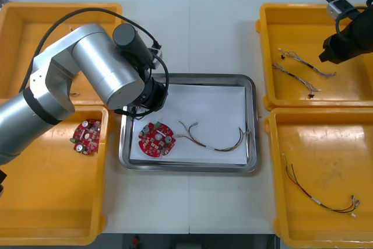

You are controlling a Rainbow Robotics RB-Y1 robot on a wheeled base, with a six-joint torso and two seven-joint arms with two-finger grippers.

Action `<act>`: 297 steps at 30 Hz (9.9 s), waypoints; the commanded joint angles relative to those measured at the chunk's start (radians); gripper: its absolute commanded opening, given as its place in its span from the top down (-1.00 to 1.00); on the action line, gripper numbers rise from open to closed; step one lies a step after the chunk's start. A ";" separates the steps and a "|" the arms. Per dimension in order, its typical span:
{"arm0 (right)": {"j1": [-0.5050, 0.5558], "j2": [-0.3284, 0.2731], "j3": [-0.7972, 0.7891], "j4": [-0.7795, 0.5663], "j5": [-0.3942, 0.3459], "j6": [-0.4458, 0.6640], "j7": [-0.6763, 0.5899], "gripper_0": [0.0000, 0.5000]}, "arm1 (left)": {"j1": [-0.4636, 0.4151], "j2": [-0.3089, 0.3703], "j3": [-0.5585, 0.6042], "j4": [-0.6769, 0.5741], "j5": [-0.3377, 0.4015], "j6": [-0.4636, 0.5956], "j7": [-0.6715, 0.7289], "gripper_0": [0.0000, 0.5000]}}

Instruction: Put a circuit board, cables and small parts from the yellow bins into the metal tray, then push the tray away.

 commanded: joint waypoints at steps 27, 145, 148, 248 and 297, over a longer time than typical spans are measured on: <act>-0.052 0.095 0.039 0.205 0.023 -0.210 0.129 -1.00 | -0.077 0.135 0.527 0.036 0.222 0.296 -0.354 -1.00; -0.054 0.313 0.231 -0.664 0.061 0.408 0.014 1.00 | -0.024 0.131 0.510 0.246 0.049 0.243 -0.630 1.00; -0.054 0.314 0.272 -0.664 0.061 0.394 0.029 1.00 | -0.024 0.108 0.534 0.208 0.038 0.290 -0.619 1.00; 0.067 0.118 0.008 -0.869 0.090 0.527 -0.359 -1.00 | -0.093 -0.095 0.341 -0.082 0.040 0.413 -0.007 0.99; 0.604 -0.052 -0.473 -1.032 -0.060 0.527 -0.675 -1.00 | -0.083 -0.200 0.004 0.159 -0.111 0.074 0.175 -1.00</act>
